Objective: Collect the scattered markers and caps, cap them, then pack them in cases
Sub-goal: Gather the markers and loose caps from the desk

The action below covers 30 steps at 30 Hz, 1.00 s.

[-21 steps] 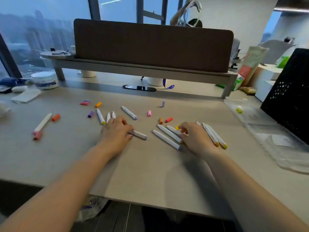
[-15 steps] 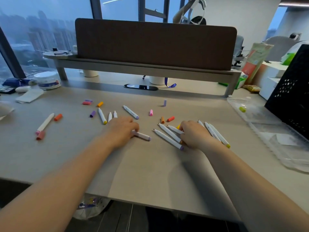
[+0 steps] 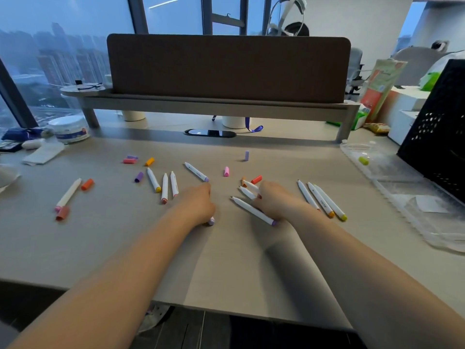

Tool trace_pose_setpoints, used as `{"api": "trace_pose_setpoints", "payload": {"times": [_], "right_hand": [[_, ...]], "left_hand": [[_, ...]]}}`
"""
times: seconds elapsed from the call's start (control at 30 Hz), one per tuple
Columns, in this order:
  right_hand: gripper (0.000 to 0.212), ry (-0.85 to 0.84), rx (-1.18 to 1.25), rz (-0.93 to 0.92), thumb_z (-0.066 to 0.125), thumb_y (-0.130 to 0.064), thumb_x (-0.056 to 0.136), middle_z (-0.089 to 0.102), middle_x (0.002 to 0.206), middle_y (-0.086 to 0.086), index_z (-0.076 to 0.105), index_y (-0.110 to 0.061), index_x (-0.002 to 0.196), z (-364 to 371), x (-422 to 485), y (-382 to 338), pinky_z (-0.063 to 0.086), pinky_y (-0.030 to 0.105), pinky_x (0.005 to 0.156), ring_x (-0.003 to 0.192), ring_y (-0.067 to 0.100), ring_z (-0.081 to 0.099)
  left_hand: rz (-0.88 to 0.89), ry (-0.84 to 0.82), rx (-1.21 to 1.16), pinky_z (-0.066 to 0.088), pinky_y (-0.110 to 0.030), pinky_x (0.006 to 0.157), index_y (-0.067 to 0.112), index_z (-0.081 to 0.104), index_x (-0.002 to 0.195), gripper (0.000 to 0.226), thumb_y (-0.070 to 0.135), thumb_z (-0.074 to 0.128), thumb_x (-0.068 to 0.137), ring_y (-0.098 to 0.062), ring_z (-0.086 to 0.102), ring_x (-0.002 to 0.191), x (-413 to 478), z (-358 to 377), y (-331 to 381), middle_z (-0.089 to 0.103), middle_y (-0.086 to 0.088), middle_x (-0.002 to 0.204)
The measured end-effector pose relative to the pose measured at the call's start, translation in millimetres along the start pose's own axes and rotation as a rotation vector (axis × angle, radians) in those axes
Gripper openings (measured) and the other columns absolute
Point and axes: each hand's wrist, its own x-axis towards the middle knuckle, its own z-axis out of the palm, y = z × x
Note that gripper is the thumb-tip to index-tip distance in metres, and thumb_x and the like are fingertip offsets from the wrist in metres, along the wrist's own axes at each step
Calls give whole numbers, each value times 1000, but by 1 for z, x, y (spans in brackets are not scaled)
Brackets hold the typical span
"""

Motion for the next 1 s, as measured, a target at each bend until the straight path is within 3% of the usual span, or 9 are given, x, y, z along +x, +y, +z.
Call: {"api": "trace_pose_setpoints", "payload": {"times": [0.1, 0.2, 0.3, 0.37, 0.5, 0.57, 0.7, 0.87, 1.0], "right_hand": [[13, 10, 81, 8, 47, -25, 97, 49, 78, 2, 46, -12, 94, 1, -1, -4, 32, 25, 51, 63, 14, 46], [17, 65, 259, 20, 47, -22, 96, 48, 78, 4, 41, -9, 107, 3, -3, -3, 34, 28, 52, 65, 16, 47], [26, 97, 197, -25, 50, -29, 97, 48, 78, -1, 41, -8, 109, 9, -7, 0, 39, 32, 57, 74, 20, 52], [35, 119, 104, -81, 52, -39, 96, 50, 86, -2, 43, -7, 110, 12, -13, 1, 39, 34, 64, 83, 23, 53], [35, 107, -91, -110, 45, -40, 98, 61, 104, 10, 50, -10, 114, 12, -20, -1, 38, 33, 67, 88, 29, 56], [29, 95, -152, -64, 43, -34, 98, 62, 95, 8, 52, -9, 111, 12, -21, -1, 40, 31, 60, 78, 28, 57], [17, 137, 188, 76, 42, -28, 97, 56, 82, 7, 48, -12, 96, 2, -30, 14, 39, 30, 52, 65, 20, 53], [31, 395, 480, 153, 38, -17, 96, 54, 66, 16, 51, -2, 71, -28, -45, 72, 41, 33, 49, 54, 26, 52], [28, 437, 601, 330, 40, -21, 95, 50, 67, 16, 53, 2, 90, -43, -44, 119, 35, 25, 41, 49, 24, 47]], "left_hand": [[-40, 10, -17, 55, -35, 76, 12, 27, 139, 54, 10, 49, 90, -22, 66, 84, 2, 0, 3, 63, -7, 90], [-119, 37, -55, 51, -33, 77, 3, 25, 139, 53, 8, 48, 92, -27, 64, 99, 3, 0, 1, 64, -12, 104], [-128, 103, -71, 35, -33, 99, 4, 27, 140, 47, 1, 37, 94, -28, 27, 141, 3, -2, -11, 39, -17, 142], [-143, 127, -95, 20, -34, 113, 6, 11, 149, 60, -4, 31, 94, -24, 4, 147, 0, -4, -20, 10, -13, 157], [-160, 170, -224, 38, -35, 97, 1, 16, 146, 51, 16, 34, 101, -29, 41, 131, -11, -4, -21, 33, -13, 150], [-147, 185, -232, 40, -38, 94, 3, 27, 139, 42, 23, 33, 102, -31, 50, 121, -17, -3, -14, 46, -14, 139], [-89, 215, -284, 39, -35, 75, 6, 40, 125, 34, 29, 33, 102, -29, 55, 100, -20, 3, 6, 57, -15, 120], [0, 170, -384, 38, -32, 67, 7, 44, 129, 37, 28, 36, 100, -22, 51, 80, -5, 15, 44, 59, -13, 105], [29, 69, -673, 51, -41, 80, 8, 53, 125, 39, 29, 47, 93, -35, 59, 101, 0, 25, 92, 61, -17, 115]]}}
